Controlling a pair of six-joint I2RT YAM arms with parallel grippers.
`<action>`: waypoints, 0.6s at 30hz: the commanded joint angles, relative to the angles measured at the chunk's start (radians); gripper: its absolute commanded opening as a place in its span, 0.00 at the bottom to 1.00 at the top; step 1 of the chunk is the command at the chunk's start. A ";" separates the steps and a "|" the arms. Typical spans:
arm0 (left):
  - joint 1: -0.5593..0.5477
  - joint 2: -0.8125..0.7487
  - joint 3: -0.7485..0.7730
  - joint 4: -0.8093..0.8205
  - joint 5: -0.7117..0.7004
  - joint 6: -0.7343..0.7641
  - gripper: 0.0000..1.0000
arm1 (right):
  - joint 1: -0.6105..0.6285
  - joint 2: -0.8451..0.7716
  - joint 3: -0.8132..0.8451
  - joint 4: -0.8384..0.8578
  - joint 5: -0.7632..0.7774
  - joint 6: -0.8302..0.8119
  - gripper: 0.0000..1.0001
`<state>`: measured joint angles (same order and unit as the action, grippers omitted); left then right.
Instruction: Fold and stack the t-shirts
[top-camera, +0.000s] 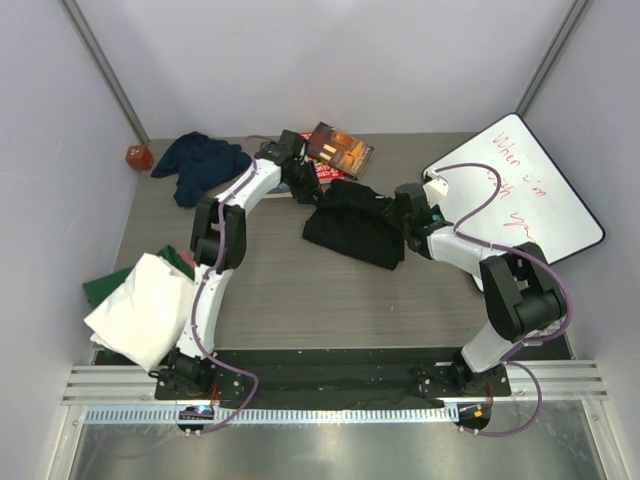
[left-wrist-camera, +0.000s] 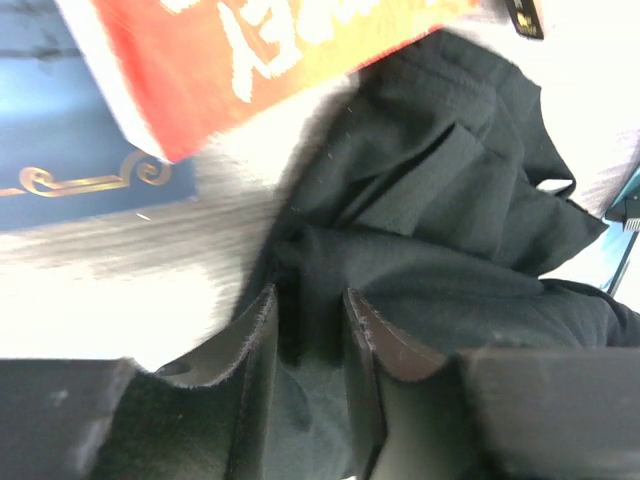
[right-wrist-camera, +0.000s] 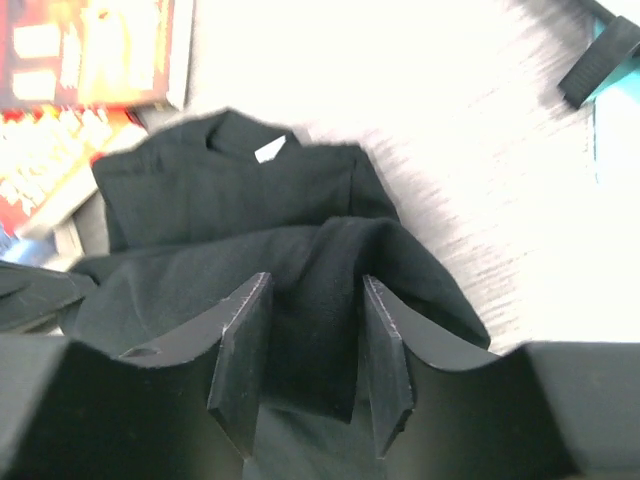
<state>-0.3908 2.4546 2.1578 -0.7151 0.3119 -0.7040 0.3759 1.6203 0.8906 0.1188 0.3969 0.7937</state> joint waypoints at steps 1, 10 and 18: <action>0.024 -0.012 0.034 0.031 0.001 -0.009 0.38 | -0.011 -0.066 -0.022 0.130 0.085 0.019 0.47; 0.061 -0.072 0.021 0.057 -0.004 -0.022 0.43 | -0.035 -0.079 0.042 0.117 0.105 -0.048 0.49; 0.064 -0.339 -0.271 0.158 0.007 -0.020 0.43 | -0.037 -0.266 0.077 0.055 0.041 -0.178 0.50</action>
<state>-0.3298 2.3085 1.9774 -0.6468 0.2989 -0.7227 0.3401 1.4784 0.9108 0.1608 0.4503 0.6971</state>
